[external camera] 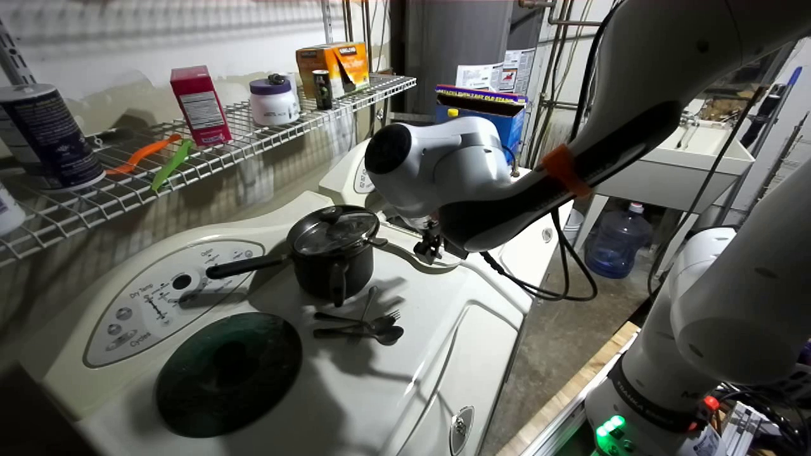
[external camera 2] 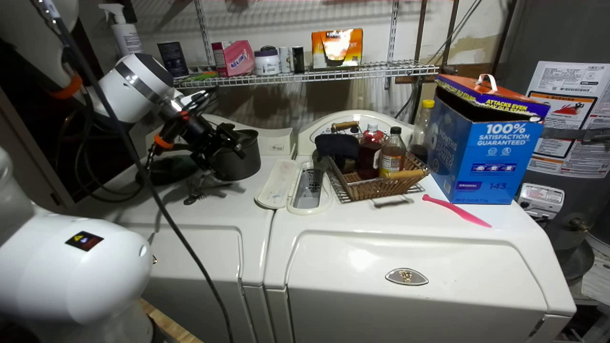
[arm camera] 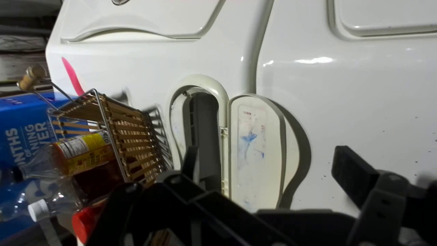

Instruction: Close the lid on top of the washing machine

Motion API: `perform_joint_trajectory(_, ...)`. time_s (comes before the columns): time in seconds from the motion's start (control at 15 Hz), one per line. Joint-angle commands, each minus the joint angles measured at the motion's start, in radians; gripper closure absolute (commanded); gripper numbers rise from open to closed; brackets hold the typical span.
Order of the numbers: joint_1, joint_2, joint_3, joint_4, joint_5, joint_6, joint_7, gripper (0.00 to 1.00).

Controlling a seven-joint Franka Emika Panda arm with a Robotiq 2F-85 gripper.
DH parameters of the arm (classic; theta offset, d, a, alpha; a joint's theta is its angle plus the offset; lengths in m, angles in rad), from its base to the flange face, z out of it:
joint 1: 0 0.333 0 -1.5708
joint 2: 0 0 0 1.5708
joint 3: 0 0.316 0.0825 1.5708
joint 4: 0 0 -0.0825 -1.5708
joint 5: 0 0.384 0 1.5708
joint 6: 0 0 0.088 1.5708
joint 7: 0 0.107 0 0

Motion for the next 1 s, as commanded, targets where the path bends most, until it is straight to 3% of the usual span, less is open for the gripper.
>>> perform_joint_trajectory(0.0,-0.025,0.051,0.007,0.003,-0.031,0.088,-0.022,0.0)
perform_joint_trajectory(0.6,-0.049,0.184,-0.001,0.03,-0.139,0.161,0.087,0.0)
perform_joint_trajectory(0.93,-0.04,0.252,-0.011,0.049,-0.279,0.167,0.243,0.0)
